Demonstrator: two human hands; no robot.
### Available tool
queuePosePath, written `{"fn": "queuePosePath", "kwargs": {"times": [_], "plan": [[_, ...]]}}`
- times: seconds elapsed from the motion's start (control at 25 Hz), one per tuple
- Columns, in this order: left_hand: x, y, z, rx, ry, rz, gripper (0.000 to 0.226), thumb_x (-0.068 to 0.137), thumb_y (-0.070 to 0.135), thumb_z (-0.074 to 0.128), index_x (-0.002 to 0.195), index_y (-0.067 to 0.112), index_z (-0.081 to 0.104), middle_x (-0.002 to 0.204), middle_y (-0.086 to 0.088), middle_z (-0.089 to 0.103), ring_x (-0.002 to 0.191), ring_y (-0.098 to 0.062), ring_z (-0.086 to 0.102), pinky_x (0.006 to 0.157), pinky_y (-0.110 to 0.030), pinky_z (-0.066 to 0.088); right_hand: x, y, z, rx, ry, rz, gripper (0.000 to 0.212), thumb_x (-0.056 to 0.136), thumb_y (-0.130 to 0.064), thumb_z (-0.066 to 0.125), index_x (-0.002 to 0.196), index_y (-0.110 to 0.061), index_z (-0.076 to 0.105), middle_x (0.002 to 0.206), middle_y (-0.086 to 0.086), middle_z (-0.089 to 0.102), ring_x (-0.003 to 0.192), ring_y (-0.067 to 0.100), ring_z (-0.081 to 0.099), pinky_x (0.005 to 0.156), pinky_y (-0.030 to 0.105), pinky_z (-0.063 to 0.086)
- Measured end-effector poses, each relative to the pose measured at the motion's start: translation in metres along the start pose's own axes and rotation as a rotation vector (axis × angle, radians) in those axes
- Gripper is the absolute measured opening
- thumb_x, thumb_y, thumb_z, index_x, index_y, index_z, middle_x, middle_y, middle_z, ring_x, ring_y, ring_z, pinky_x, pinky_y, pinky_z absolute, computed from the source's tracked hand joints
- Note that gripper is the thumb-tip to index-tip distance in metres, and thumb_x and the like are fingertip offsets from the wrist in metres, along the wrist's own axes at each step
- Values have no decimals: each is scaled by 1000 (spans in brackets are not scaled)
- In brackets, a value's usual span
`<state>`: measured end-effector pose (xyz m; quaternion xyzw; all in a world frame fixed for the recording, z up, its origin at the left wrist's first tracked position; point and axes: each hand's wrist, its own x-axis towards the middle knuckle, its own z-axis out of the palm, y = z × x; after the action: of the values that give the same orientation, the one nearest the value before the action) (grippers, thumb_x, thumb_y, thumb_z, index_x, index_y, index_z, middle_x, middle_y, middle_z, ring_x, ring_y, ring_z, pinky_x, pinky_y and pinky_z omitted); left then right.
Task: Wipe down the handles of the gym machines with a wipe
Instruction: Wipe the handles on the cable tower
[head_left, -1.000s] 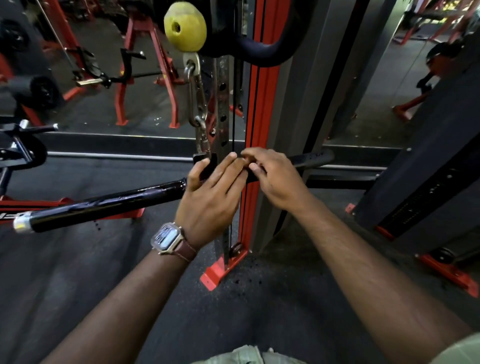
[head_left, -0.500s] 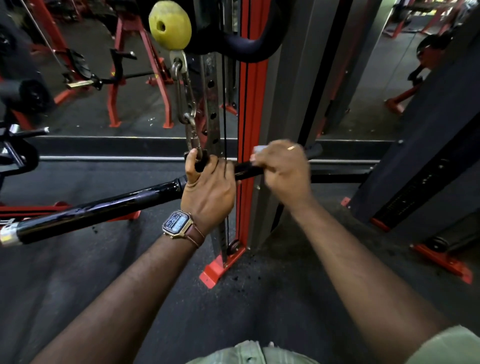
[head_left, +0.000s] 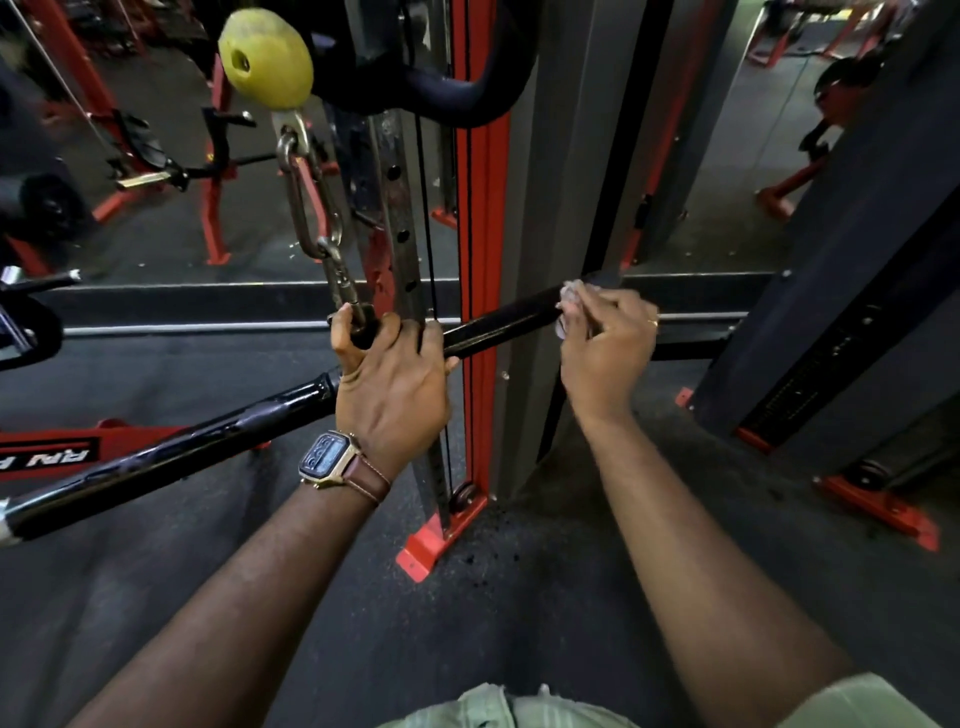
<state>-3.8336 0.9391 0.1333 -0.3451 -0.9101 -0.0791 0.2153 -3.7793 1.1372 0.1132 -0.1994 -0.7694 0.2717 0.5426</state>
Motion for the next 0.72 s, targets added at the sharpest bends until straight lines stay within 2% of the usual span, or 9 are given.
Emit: {"fn": "queuePosePath", "kwargs": {"times": [0.04,0.16,0.2,0.32,0.36,0.44,0.52,0.56,0.72], "plan": [[0,2,-1,4,-4,-8,34,98,33,39,114,7,56,99,-10,61,107,-29,46,103,-62,38,-5,-4,3,-10,12,-1,16,88,-15,72,103,-10,78,90,5,65,89,26,59,82,11,41],[-1,4,-3,2,-11,-19,29,99,31,38,109,10,56,96,-8,62,104,-28,46,104,-62,37,-31,-20,16,76,-88,-214,14,88,-12,75,101,-12,77,89,2,65,84,23,61,75,27,51],[-1,3,-3,-22,-19,-20,28,100,31,36,108,11,54,95,-8,62,103,-27,45,103,-62,38,-24,-15,13,108,-80,-176,13,89,-14,73,101,-13,77,90,0,64,81,23,62,72,28,52],[0,5,-6,-43,-20,-30,35,101,46,34,106,15,49,89,-7,62,101,-26,46,98,-61,42,12,20,-2,62,143,169,17,91,-19,69,103,-11,77,92,0,62,81,25,64,71,24,54],[0,5,-7,-25,-22,-28,40,100,54,37,108,17,47,86,-6,62,101,-27,48,98,-59,43,11,20,-2,42,152,184,16,90,-18,70,103,-10,77,92,2,63,82,24,63,72,29,55],[1,5,-6,-4,-45,-18,41,94,57,48,110,19,44,86,-7,63,102,-28,49,97,-59,44,-13,-10,7,38,53,0,12,87,-13,74,98,-10,77,89,4,63,81,23,60,71,36,54],[0,5,-6,8,-58,-15,36,92,50,55,109,21,43,87,-8,63,104,-28,47,97,-61,43,-37,-23,12,69,-44,-208,13,85,-7,77,98,-10,78,87,6,64,80,22,59,71,29,51],[0,4,-6,12,-62,-15,34,92,48,56,108,21,43,87,-9,63,104,-29,46,97,-61,43,-32,-14,9,64,-59,-194,14,85,-7,76,98,-10,78,87,6,64,80,22,58,70,28,50],[-4,7,-8,31,-37,-45,31,95,48,50,106,19,46,88,-10,63,103,-31,46,98,-61,43,2,38,-5,0,97,159,17,90,-12,69,104,-10,78,88,5,62,78,25,62,68,36,54]]}}
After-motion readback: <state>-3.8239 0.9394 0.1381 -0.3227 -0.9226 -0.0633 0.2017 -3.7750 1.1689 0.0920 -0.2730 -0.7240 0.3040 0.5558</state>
